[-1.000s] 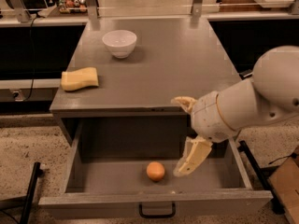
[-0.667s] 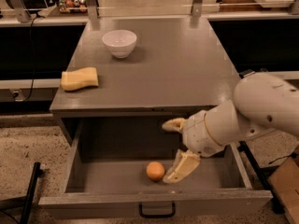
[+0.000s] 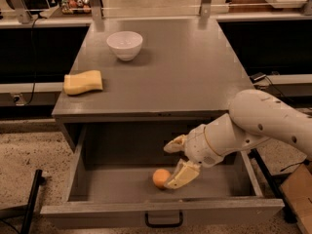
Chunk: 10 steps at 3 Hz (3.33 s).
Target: Pick orange from top drawer and place on counter
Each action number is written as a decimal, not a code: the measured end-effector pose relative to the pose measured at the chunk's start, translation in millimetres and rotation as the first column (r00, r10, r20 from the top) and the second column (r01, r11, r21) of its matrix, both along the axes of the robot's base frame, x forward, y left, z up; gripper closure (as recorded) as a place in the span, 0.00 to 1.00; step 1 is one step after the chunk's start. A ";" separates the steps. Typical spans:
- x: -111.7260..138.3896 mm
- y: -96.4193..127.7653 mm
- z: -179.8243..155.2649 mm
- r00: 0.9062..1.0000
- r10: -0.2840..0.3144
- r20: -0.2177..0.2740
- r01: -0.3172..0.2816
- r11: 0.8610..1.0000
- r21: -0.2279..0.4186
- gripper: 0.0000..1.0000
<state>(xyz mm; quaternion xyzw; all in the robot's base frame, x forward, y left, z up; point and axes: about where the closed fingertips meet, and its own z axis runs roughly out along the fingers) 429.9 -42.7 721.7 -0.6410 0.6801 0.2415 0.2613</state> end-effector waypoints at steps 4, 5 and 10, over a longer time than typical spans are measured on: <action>22.9 -16.2 -42.9 0.989 -0.081 0.127 0.080 0.997 0.019 0.39; 19.4 -4.7 -57.8 0.992 -0.050 0.119 0.048 0.999 0.019 0.40; 22.1 13.3 -109.0 0.998 -0.018 0.066 0.016 0.999 0.038 0.59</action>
Offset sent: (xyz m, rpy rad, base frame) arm 0.0301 -0.0436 -0.0397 0.0636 -0.1114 -0.1357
